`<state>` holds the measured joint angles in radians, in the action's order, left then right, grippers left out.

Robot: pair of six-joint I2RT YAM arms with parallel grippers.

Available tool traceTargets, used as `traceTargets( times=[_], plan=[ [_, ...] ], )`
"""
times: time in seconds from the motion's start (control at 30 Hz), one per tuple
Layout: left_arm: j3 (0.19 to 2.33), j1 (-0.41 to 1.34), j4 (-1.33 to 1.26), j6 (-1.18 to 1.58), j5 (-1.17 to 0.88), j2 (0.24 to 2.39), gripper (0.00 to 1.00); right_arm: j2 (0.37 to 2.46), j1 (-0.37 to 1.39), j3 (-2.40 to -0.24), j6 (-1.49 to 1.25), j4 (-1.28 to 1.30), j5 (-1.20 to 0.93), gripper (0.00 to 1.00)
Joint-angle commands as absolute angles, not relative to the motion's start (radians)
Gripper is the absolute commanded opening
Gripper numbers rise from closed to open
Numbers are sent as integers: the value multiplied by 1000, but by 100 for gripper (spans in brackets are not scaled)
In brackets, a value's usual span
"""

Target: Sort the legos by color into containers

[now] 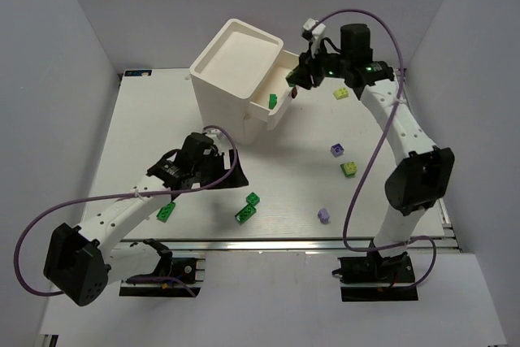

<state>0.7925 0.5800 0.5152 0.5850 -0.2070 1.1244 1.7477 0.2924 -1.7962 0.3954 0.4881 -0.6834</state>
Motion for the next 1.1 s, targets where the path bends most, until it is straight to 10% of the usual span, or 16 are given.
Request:
traceTargets(
  times=[0.0, 0.23, 0.47, 0.67, 0.83, 1.07],
  plan=[
    [787, 594, 498, 574, -213, 1123, 96, 1834, 339, -1922, 105, 255, -612, 0],
    [769, 612, 517, 592, -175, 1109, 96, 1954, 403, -2000, 28, 223, -526, 1],
    [747, 652, 492, 603, -170, 1143, 96, 1959, 414, -1971, 49, 225, -522, 48],
    [776, 702, 497, 591, -134, 1219, 96, 1927, 397, -1976, 71, 244, -531, 60],
    [801, 732, 508, 572, -81, 1262, 93, 1872, 384, -1950, 66, 259, -567, 56],
    [819, 762, 480, 558, -37, 1331, 81, 1584, 301, -1691, 156, 157, -821, 22]
  ],
)
